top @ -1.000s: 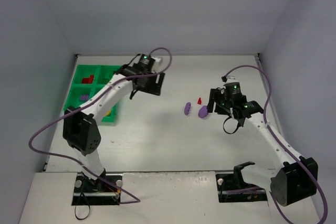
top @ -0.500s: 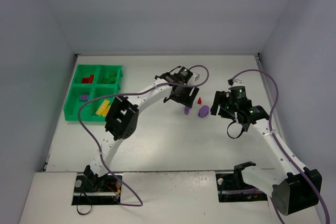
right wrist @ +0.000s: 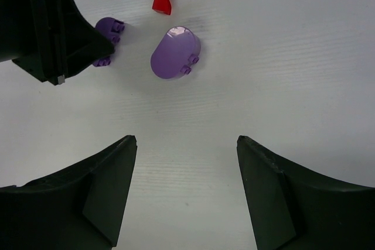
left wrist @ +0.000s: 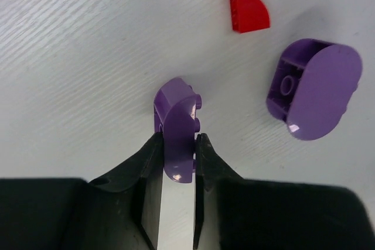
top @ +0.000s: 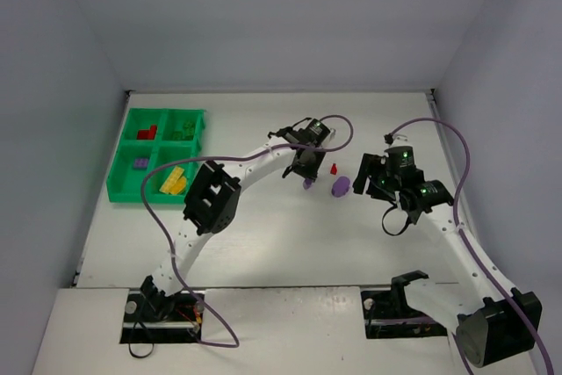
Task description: Sort the legos into containers by color
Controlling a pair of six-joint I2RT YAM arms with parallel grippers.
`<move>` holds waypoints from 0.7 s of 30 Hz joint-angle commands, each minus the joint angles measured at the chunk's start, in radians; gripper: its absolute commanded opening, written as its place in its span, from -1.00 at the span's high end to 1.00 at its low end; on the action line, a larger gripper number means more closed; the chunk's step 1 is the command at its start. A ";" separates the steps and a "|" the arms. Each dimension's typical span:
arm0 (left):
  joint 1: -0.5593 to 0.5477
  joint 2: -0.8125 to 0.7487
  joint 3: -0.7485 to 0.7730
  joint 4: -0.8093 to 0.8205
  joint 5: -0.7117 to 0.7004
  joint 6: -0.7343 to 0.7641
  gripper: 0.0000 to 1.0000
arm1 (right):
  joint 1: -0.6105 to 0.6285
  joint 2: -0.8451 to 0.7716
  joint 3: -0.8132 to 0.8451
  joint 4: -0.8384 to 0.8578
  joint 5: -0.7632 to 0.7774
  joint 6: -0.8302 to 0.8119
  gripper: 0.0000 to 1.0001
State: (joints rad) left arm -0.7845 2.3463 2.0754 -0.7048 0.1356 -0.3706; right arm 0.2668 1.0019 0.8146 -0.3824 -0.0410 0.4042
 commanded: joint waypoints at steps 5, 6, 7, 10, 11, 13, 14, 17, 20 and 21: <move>0.102 -0.374 -0.176 -0.050 -0.229 -0.010 1.00 | -0.009 0.014 0.012 0.013 0.015 -0.004 -0.31; 0.132 -0.465 -0.216 -0.051 -0.238 -0.013 1.00 | -0.009 0.017 0.012 0.014 0.015 -0.005 -0.31; 0.169 -0.514 -0.259 -0.050 -0.237 -0.016 1.00 | -0.009 0.020 0.014 0.016 0.012 -0.007 -0.31; 0.362 -0.692 -0.415 -0.044 -0.225 0.008 1.00 | -0.008 0.029 0.012 0.027 0.004 -0.013 -0.30; 0.475 -0.759 -0.448 -0.051 -0.223 0.016 1.00 | -0.008 0.030 0.012 0.033 0.001 -0.016 -0.30; 0.597 -0.809 -0.514 -0.064 -0.196 0.027 1.00 | -0.008 0.043 0.012 0.040 -0.003 -0.021 -0.30; 0.655 -0.846 -0.532 -0.068 -0.183 0.033 1.00 | -0.008 0.050 0.014 0.046 -0.008 -0.022 -0.30; 0.861 -0.877 -0.598 -0.033 -0.183 0.030 1.00 | -0.008 0.064 0.008 0.066 -0.020 -0.024 -0.30; 0.988 -0.831 -0.636 -0.003 -0.162 0.002 0.96 | -0.008 0.075 0.003 0.080 -0.037 -0.022 -0.29; 1.008 -0.809 -0.632 -0.002 -0.153 0.001 0.96 | -0.008 0.078 0.003 0.082 -0.051 -0.021 -0.29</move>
State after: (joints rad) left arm 0.2005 1.4887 1.4452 -0.7277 -0.0601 -0.3592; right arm 0.2668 1.0676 0.8143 -0.3542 -0.0612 0.3912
